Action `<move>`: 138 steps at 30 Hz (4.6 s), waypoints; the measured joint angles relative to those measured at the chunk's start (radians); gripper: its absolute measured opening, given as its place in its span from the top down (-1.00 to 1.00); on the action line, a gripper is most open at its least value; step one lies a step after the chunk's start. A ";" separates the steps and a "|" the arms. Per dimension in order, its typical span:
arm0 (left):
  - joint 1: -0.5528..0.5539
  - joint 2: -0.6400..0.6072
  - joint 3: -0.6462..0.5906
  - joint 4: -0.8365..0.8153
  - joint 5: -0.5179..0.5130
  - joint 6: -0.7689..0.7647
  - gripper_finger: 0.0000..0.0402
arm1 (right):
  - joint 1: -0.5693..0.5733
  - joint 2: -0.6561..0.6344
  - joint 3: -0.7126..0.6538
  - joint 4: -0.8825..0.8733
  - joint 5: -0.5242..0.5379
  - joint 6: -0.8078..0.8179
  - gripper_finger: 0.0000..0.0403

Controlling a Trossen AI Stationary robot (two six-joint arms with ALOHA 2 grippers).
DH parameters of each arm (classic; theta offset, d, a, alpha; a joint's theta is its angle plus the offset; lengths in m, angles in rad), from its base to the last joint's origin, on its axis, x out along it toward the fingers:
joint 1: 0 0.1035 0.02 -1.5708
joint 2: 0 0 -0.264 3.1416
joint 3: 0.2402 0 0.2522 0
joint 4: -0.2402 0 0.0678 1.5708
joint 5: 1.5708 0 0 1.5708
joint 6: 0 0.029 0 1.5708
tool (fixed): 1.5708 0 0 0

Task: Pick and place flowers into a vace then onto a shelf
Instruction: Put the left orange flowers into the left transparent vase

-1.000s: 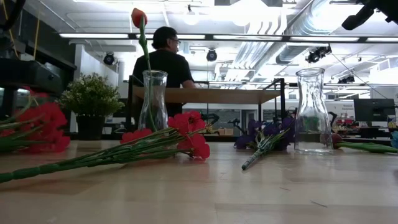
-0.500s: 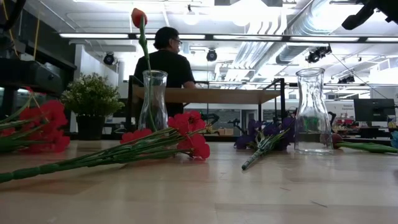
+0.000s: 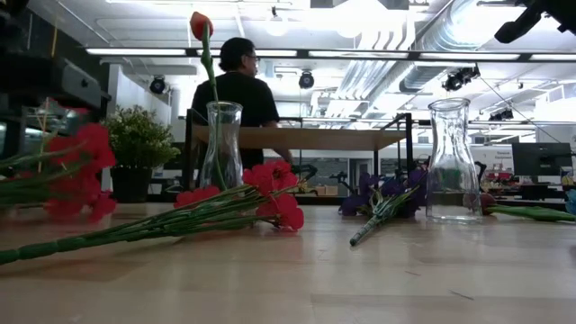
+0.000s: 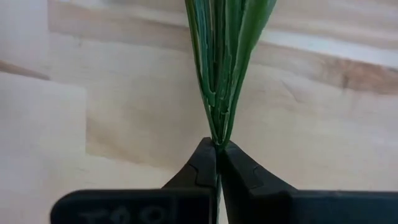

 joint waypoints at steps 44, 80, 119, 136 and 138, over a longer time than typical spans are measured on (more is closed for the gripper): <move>-0.040 -0.005 0.480 -0.579 -0.286 0.093 0.81 | 0.000 0.000 0.000 -0.001 -0.006 0.001 0.94; -0.037 -0.005 0.480 0.002 -0.595 0.900 0.81 | 0.000 0.000 0.000 -0.008 -0.004 0.030 0.94; 0.276 -0.047 0.726 -0.260 -1.080 1.655 0.81 | 0.000 0.000 0.000 -0.008 -0.013 0.024 0.94; 0.308 -0.170 0.726 -0.313 -1.212 1.682 0.81 | 0.000 0.000 0.000 -0.016 -0.012 0.024 0.94; 0.308 -0.180 0.726 -0.308 -1.218 1.690 0.81 | 0.000 0.000 0.000 -0.021 -0.011 0.024 0.94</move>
